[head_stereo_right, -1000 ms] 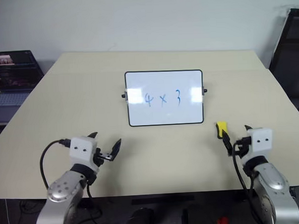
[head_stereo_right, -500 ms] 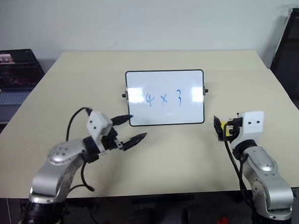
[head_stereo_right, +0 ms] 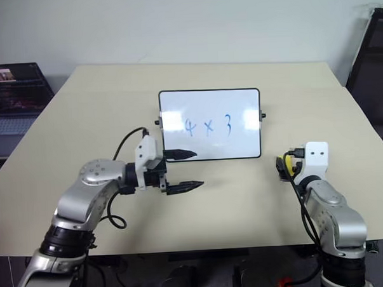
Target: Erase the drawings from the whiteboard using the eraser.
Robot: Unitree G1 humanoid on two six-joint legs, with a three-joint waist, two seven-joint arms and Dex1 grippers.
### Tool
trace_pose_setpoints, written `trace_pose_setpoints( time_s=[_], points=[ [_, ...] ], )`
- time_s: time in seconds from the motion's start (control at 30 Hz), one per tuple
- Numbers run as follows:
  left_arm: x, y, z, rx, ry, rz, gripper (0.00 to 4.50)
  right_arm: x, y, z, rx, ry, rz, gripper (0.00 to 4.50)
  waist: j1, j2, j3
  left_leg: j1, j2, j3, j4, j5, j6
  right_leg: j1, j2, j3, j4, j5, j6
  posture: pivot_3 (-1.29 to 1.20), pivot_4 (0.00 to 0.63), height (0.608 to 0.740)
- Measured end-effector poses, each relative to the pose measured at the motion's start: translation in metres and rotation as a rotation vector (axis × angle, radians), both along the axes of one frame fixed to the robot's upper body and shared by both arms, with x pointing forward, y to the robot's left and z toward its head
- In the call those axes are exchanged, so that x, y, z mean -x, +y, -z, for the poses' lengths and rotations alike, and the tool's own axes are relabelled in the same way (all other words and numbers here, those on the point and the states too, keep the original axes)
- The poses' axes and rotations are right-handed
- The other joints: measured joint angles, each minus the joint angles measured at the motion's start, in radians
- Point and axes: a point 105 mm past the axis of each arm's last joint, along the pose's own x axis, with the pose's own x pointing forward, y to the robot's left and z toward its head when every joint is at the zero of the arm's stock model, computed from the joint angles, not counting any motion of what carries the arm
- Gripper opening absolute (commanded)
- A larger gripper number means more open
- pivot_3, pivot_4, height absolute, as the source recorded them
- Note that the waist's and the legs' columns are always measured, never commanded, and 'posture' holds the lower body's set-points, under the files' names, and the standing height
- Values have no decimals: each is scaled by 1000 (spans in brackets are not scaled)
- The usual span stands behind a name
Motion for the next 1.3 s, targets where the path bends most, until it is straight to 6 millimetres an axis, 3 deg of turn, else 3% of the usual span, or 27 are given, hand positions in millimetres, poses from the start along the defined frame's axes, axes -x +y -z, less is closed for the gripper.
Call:
trace_pose_setpoints(
  time_s=[0.37,0.47,0.73,0.9,1.07,1.2,1.3],
  points=[
    [-1,-3,-4,-13,-23,20,4500,-7,2,20,4,55,-12,4486,0,0,0,-3,0,-1,0,0,0,-2,0,0,0,0,0,0,150,740],
    [-1,-4,-5,-12,-34,27,4500,-7,2,23,7,65,-9,3928,0,0,0,-3,0,-1,0,0,0,-2,0,0,0,0,0,0,150,740],
    [1,-3,0,-13,-34,22,4500,-8,5,28,20,80,-19,1169,1,0,0,-3,0,-1,0,0,0,-2,0,0,0,0,0,0,150,740],
    [-15,1,7,-13,-47,-100,4500,-8,6,25,24,69,-26,1153,1,0,0,-3,0,-1,1,0,0,-2,0,0,1,0,0,0,150,740],
    [-37,9,8,-5,-91,-291,4500,4,15,-12,105,-78,-134,1153,1,1,0,-4,0,-3,1,0,0,-3,0,-1,1,0,0,0,150,740],
    [-49,12,5,-5,-109,-402,4500,14,46,-42,220,-210,-323,1153,0,0,0,-4,0,-3,2,0,0,-2,0,-2,1,1,1,0,150,740],
    [-54,11,-2,-3,-127,-446,4500,5,69,-57,268,-276,-410,1153,-3,0,0,-4,0,-3,4,0,0,-2,0,-2,1,1,2,0,150,740]
  ],
)
